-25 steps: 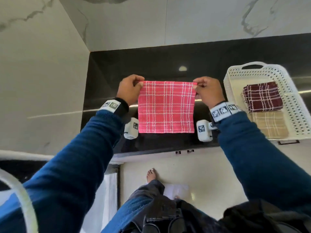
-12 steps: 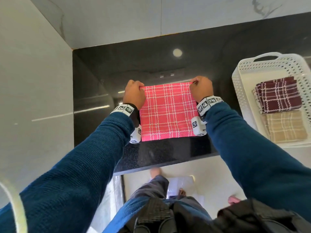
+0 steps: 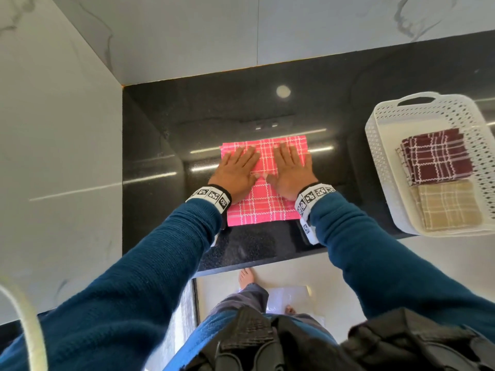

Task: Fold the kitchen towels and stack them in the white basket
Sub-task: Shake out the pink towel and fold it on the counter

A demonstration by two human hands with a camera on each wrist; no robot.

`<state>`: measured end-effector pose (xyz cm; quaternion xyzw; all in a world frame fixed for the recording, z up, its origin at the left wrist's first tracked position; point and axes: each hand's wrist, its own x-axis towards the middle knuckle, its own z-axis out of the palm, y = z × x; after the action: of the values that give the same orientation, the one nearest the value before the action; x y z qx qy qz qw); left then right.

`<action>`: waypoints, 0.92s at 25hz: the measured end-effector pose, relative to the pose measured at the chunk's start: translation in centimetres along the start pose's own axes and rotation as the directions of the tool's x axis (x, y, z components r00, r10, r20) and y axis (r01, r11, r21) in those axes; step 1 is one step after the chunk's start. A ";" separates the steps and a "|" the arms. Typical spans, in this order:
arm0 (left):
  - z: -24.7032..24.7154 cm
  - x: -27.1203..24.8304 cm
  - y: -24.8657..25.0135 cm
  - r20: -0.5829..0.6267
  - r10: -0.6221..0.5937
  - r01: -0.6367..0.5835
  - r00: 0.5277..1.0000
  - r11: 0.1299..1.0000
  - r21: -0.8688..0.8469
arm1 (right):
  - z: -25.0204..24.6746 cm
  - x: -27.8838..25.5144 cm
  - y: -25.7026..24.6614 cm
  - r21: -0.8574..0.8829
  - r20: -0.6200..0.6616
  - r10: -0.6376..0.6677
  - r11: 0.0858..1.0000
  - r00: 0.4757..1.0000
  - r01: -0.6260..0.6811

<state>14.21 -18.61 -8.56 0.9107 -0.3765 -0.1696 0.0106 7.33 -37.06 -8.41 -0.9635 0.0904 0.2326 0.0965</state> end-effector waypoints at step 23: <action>6.5 -12.5 5.6 -0.077 -0.230 0.226 0.970 0.973 -0.048 | 7.5 -11.0 5.0 0.048 -0.179 -0.157 0.985 0.971 0.168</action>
<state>0.11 -13.25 -10.09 0.9537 -0.2652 -0.1394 0.0244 -6.60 -38.77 -10.57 -0.9809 0.0265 0.1358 0.1370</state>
